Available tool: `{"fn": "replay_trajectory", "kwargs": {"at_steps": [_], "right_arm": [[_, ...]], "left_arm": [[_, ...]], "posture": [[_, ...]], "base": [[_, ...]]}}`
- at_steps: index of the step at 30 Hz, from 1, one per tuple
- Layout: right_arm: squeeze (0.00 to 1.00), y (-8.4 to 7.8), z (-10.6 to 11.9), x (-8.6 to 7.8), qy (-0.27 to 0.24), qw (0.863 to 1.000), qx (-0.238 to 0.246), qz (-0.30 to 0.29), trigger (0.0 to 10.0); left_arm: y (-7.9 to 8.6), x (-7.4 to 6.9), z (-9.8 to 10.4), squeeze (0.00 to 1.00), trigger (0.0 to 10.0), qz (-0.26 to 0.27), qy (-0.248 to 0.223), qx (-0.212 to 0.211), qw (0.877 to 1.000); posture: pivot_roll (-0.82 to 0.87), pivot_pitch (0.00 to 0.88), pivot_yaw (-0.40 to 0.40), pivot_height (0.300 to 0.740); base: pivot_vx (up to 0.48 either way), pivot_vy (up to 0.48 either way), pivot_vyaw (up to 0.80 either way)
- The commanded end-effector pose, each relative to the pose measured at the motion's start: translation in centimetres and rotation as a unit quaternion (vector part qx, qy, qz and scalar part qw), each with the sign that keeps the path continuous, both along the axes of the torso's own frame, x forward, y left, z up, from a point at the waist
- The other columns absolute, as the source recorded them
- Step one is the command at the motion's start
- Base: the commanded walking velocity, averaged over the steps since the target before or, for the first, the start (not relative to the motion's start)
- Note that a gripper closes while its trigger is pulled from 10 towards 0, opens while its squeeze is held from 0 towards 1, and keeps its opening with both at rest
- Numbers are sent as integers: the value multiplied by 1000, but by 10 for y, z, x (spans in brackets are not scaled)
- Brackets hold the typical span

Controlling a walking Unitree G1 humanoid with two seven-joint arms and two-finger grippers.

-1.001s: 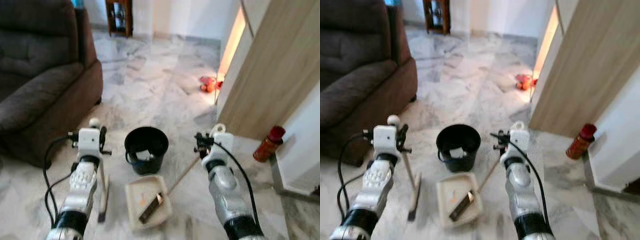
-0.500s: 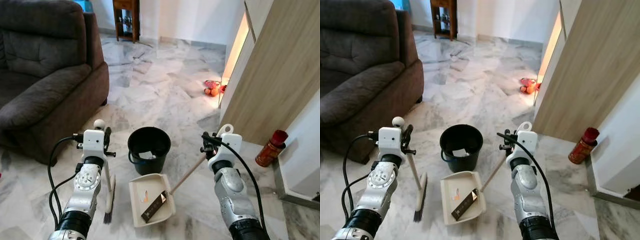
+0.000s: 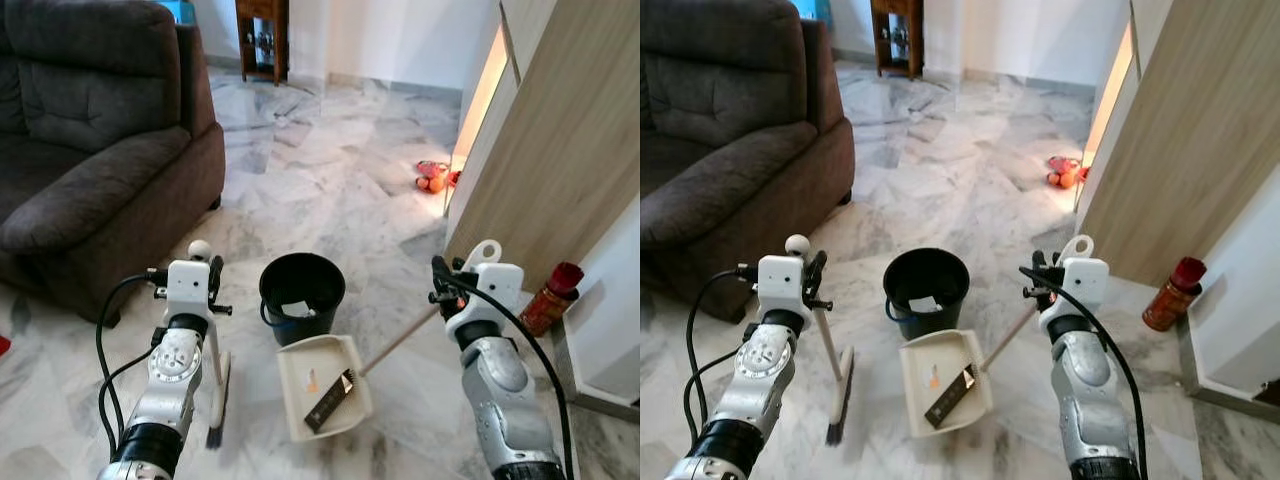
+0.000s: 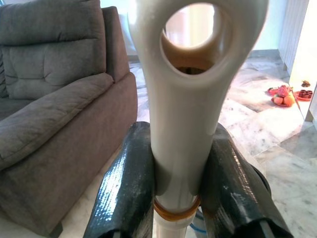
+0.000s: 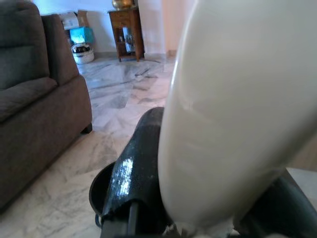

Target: Sweep floor

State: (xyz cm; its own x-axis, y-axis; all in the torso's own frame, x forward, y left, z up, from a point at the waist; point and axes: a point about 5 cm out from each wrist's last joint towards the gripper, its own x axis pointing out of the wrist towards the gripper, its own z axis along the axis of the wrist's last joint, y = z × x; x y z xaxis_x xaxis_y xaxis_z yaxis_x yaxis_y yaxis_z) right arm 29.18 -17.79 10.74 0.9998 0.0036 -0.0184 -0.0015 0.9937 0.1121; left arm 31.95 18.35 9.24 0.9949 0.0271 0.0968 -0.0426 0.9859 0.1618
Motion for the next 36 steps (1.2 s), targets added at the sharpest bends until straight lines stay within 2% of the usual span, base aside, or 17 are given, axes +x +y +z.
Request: {"fn": "replay_trajectory", "kwargs": {"at_steps": [1, 8, 11, 16, 19, 24, 28, 36], "right_arm": [[0, -1, 27, 0, -51, 998, 35, -7, 10000], [0, 3, 41, -8, -58, 998, 14, 25, 10000], [0, 0, 53, -8, -71, 997, 28, 13, 10000], [0, -1, 70, -11, -85, 996, 11, 28, 10000], [0, -2, 77, -11, -97, 995, -16, 32, 10000], [0, -2, 85, -13, -109, 993, -9, 36, 10000], [0, -4, 104, -10, -150, 988, 12, 18, 10000], [0, -2, 114, -6, -175, 984, 34, -6, 10000]], "left_arm": [[-1, 2, 10, 0, 10000, -7, -24, 4, 1000], [-2, 2, 10, 0, 10000, -8, -24, 5, 1000], [-2, 2, 10, 0, 10000, -7, -24, 3, 1000], [-2, 2, 10, 0, 10000, -8, -24, 4, 1000], [-2, 3, 10, 0, 10000, -8, -24, 4, 1000], [-2, 3, 10, 0, 10000, -7, -24, 2, 1000], [-2, 2, 10, 0, 10000, -8, -26, 1, 1000], [-2, 2, 11, 0, 10000, -9, -27, 2, 1000]], "posture": [[-15, 0, -34, 740], [-18, 0, -36, 740], [-18, 0, -36, 740], [-23, 0, -36, 740], [-26, 0, -37, 740], [-24, 0, -38, 740], [-24, 0, -37, 740], [-20, 0, -31, 740]], "base": [[0, 0, 0], [0, 0, 0], [0, 0, 0], [0, 0, 0], [0, 0, 0], [0, 0, 0], [0, 0, 0], [0, 0, 0]]}}
